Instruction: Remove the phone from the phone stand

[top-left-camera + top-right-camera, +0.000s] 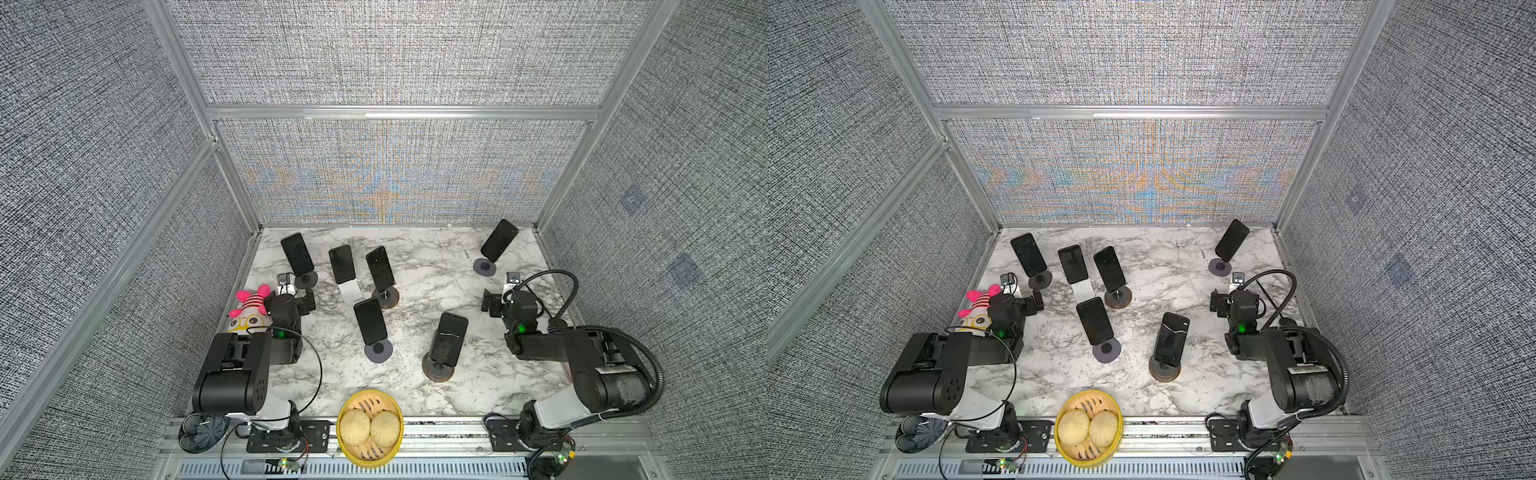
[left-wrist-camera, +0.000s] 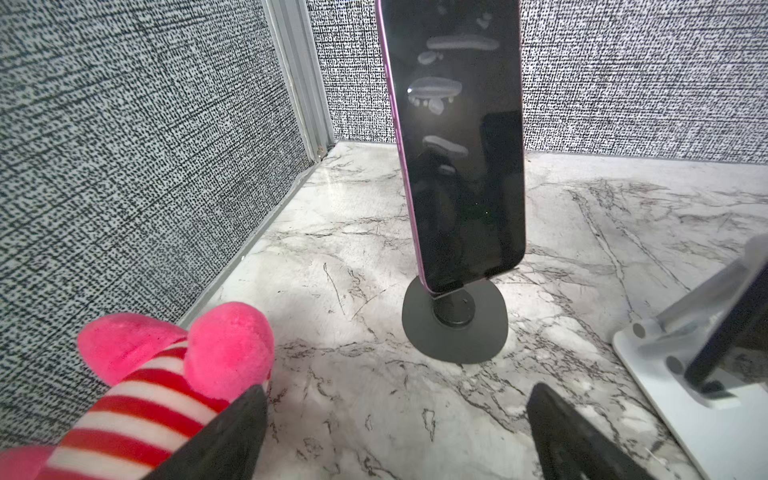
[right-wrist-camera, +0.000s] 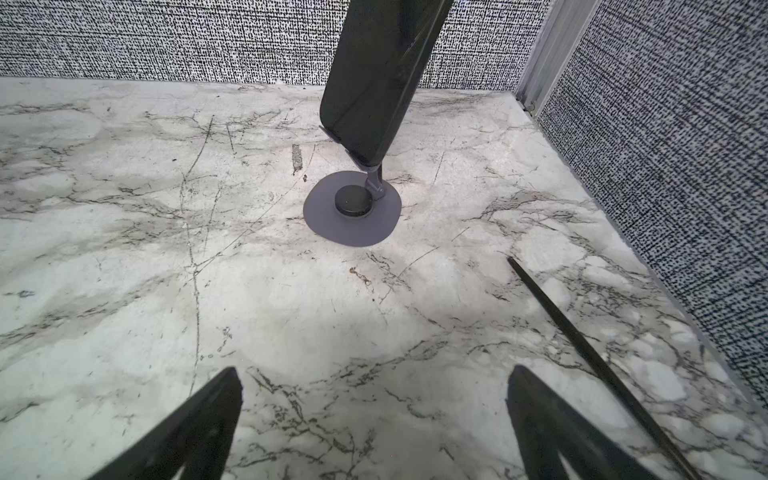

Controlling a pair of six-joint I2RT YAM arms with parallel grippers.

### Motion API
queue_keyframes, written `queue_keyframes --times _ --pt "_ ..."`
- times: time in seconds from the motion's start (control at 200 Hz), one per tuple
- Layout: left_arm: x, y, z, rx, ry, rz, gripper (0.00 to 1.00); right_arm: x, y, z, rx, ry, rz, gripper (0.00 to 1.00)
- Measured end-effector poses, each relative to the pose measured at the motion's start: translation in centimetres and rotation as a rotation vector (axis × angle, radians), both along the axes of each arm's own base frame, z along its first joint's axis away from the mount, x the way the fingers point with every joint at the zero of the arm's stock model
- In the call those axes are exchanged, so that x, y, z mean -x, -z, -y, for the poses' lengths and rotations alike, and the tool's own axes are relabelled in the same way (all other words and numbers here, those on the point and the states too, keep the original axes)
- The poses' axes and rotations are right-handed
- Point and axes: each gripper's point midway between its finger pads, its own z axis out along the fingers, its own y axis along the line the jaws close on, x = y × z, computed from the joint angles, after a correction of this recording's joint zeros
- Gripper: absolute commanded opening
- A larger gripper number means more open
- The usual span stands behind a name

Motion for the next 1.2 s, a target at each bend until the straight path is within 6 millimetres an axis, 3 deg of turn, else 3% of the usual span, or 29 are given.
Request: queue_keyframes --times 0.955,0.995,1.05,1.11,1.2 --pt "0.1 -0.5 0.1 0.006 0.010 0.006 0.99 -0.1 -0.4 0.0 0.000 0.000 -0.003 0.99" --pt "0.4 -1.7 0.0 0.005 0.006 0.020 0.99 -0.4 -1.4 0.0 0.002 0.003 -0.005 0.99" --pt "0.9 -4.8 -0.3 0.006 -0.013 0.076 0.99 -1.1 -4.2 0.0 -0.003 0.016 0.015 0.99" --pt "1.6 -10.2 -0.6 0.020 -0.032 0.182 0.99 -1.7 -8.1 0.1 -0.019 0.035 0.073 0.99" --pt "2.8 -17.7 -0.8 0.070 -0.054 0.303 0.99 -0.8 -10.3 0.0 -0.050 0.061 0.049 0.99"
